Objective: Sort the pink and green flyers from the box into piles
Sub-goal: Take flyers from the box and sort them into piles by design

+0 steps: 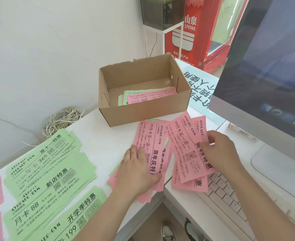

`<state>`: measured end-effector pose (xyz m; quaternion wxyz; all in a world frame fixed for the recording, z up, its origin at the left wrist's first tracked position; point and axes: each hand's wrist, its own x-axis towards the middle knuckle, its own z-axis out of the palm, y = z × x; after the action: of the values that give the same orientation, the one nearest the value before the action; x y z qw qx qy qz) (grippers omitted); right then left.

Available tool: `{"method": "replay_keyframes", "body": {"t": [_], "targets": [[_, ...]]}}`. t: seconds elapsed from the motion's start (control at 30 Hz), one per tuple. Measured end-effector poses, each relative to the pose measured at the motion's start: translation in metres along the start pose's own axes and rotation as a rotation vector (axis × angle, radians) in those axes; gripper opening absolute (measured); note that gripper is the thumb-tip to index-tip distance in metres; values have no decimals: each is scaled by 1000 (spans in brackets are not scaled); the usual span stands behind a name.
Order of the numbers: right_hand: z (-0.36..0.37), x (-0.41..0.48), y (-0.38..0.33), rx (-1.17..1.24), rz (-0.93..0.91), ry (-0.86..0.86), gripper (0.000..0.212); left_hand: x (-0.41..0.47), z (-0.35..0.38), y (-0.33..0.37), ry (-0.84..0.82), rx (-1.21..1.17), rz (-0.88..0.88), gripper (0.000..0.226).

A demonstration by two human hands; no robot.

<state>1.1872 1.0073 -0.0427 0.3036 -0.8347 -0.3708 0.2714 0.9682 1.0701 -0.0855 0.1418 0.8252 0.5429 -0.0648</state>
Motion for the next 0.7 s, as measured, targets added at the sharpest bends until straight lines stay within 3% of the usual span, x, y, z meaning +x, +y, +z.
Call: {"method": "replay_keyframes", "body": {"t": [0.17, 0.37, 0.5, 0.6, 0.7], "targets": [[2, -8, 0, 62, 11, 37, 15, 3, -4, -15, 125, -189, 81, 66], [-1, -21, -7, 198, 24, 50, 14, -3, -14, -20, 185, -342, 54, 44], [-1, -28, -17, 346, 57, 50, 33, -6, -17, -23, 238, -353, -9, 42], [3, -35, -22, 384, 48, -15, 54, -13, -27, -26, 393, -395, -87, 33], [13, -42, -30, 345, -12, -58, 42, -30, -52, -19, 668, -396, -11, 31]]}}
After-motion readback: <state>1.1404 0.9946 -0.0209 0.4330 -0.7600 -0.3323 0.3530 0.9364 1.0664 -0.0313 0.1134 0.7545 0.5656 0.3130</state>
